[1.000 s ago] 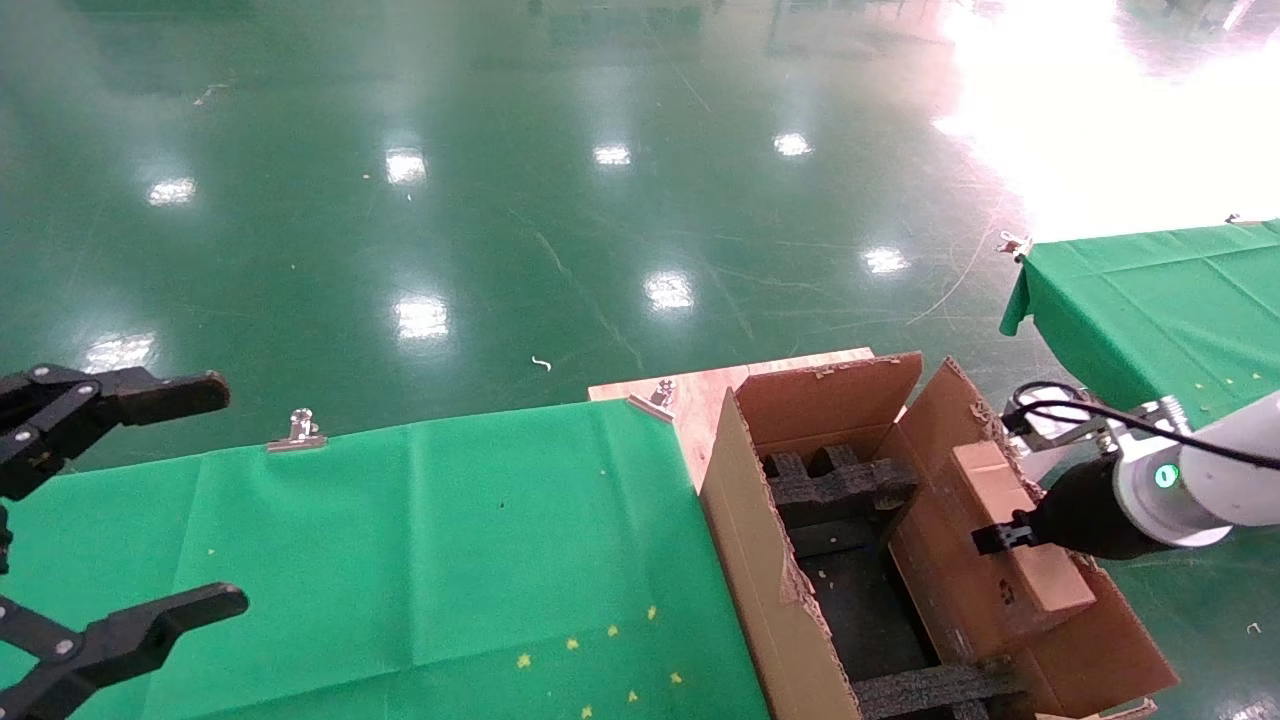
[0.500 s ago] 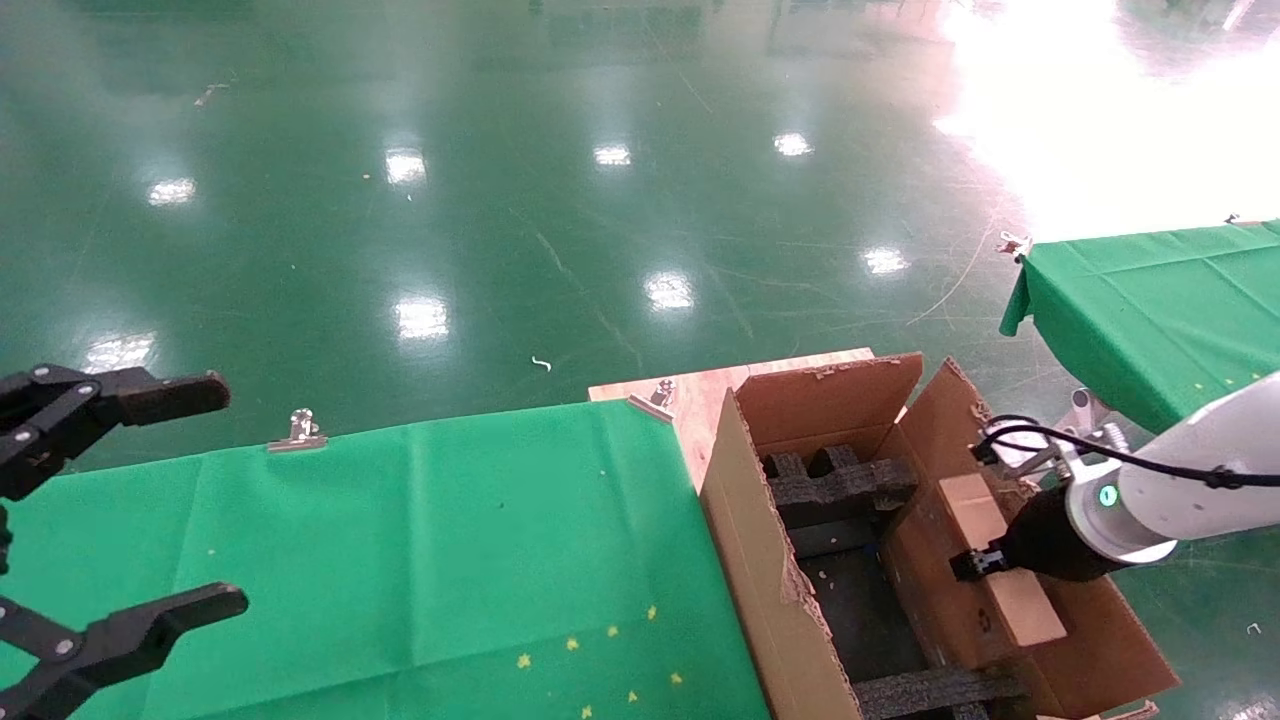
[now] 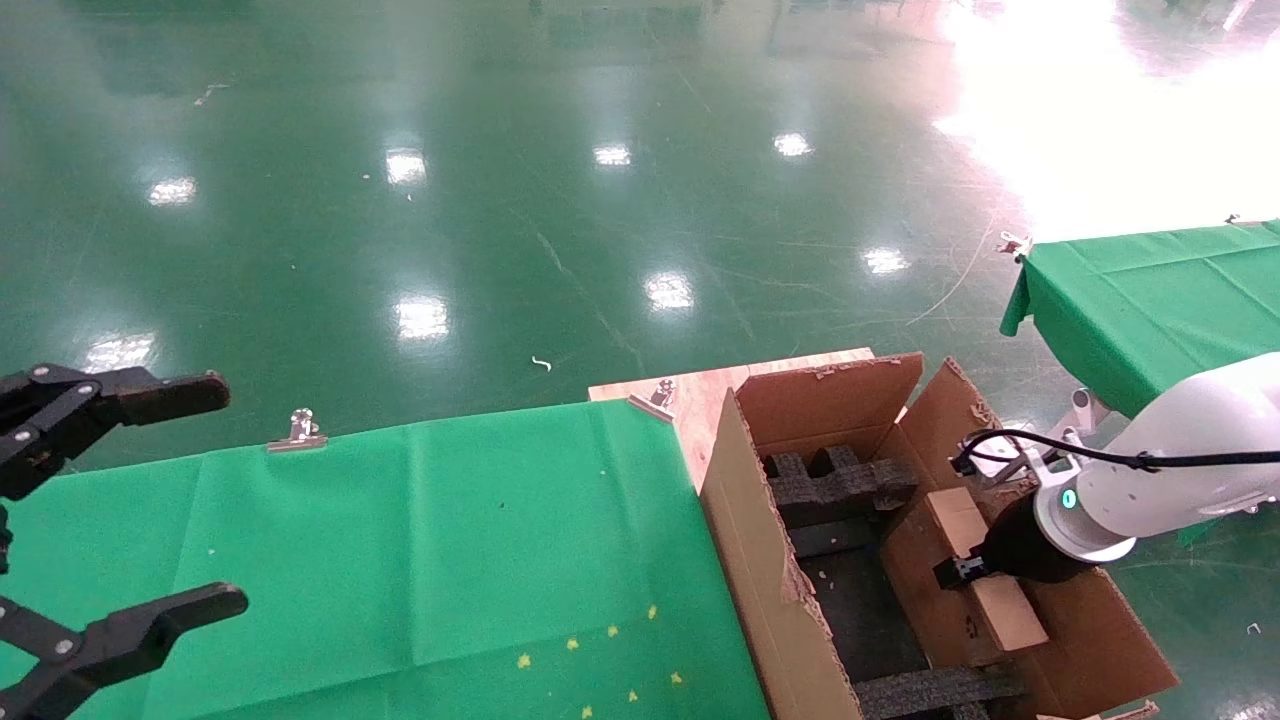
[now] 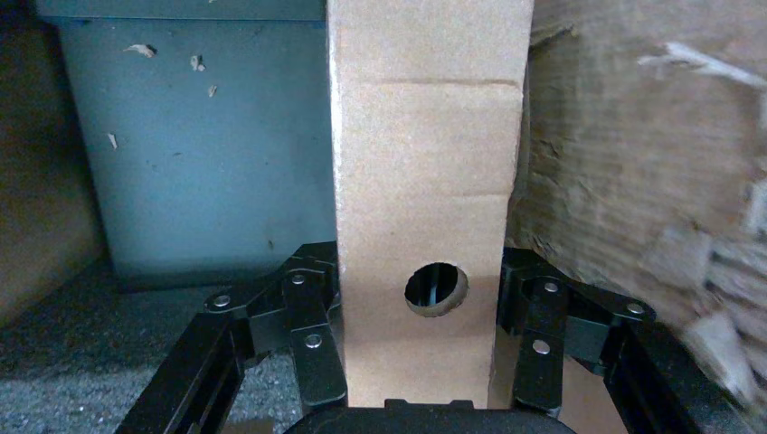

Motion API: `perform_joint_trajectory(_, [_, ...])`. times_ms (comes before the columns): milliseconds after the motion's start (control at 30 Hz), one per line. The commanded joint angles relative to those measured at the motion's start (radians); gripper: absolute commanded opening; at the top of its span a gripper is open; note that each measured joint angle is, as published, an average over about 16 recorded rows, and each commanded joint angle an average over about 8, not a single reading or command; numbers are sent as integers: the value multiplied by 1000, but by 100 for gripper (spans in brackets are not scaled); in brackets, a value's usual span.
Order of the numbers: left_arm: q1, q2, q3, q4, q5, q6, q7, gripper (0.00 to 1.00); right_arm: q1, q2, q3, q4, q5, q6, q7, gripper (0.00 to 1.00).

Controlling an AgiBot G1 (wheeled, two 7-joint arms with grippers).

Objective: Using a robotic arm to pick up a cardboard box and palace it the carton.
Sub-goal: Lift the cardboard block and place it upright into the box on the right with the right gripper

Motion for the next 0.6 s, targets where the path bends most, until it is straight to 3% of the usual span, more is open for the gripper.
perform_joint_trajectory(33, [0, 0, 0, 0, 0, 0, 0, 100, -19, -15, 6, -34, 23, -1, -29, 0])
perform_joint_trajectory(467, [0, 0, 0, 0, 0, 0, 0, 100, -97, -115, 49, -244, 120, -21, -160, 0])
perform_joint_trajectory(500, [0, 0, 0, 0, 0, 0, 0, 100, -98, -119, 52, -255, 124, -24, -168, 2])
perform_joint_trajectory(600, [0, 0, 0, 0, 0, 0, 0, 100, -102, -129, 58, -284, 136, -34, -191, 38])
